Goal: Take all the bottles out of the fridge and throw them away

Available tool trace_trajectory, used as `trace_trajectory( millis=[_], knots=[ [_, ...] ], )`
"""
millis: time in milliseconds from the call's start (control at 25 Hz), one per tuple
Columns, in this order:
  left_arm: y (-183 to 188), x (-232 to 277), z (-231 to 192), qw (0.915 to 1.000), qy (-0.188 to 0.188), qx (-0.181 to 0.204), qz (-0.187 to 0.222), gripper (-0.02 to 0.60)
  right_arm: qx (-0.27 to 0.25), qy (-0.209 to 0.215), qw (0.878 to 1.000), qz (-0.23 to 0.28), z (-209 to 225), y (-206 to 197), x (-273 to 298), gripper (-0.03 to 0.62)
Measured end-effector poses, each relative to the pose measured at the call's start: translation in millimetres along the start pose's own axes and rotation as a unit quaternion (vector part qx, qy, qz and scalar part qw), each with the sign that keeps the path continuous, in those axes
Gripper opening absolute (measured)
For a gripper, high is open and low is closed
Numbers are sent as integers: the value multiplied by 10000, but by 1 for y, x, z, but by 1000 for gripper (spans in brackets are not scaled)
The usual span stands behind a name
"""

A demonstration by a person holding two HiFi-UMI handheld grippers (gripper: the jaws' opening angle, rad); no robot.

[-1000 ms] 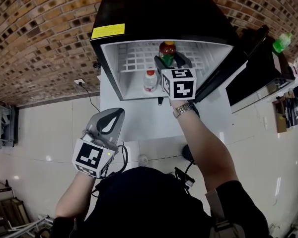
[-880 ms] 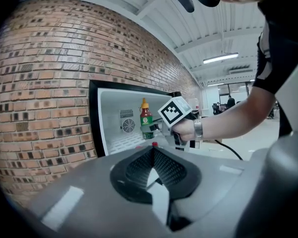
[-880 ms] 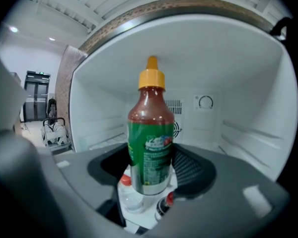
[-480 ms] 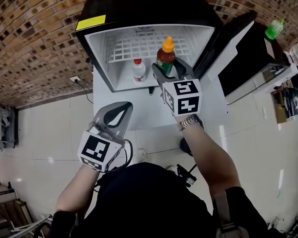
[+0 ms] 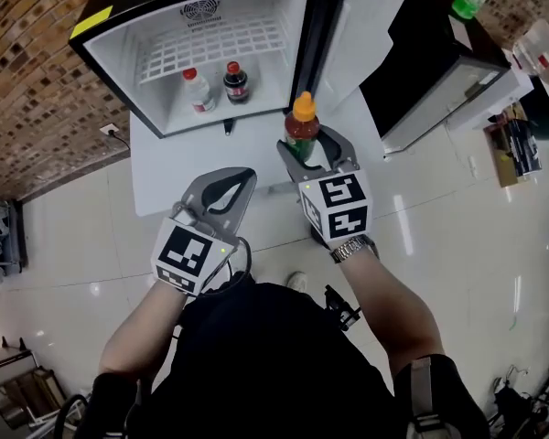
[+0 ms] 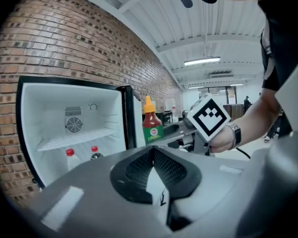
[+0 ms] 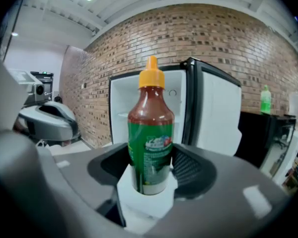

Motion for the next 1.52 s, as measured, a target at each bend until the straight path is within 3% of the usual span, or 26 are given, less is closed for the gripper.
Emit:
trace_trajectory(
  millis=[400,760,1040,1520],
  knots=[
    [-36,81,113,9972,-690,63,-295,3,205,-145,9964,-814,51,-124,-98,269],
    [-106,136,175,9890,-1068,-201,-1002,3,664,-248,9835,-1664,79,-251,-127,270],
    [-183,187,195,9770,-1500,-346,-1479,3,1184,-588,9634,-2333,90,-361,-115,268],
    [-331,276,212,9552,-2088,-277,-2079,3,1958,-789,9130,-3490,87,-584,-48,268]
  ],
)
Point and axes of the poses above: the fingertips, and each gripper's own axes: x forward along the fingers, z to its right, y out of its top, the point moved 6 cm from there along -x, backward along the fingers, and after that the axes turned 6 degrees about -y, right-handed, at the moved point
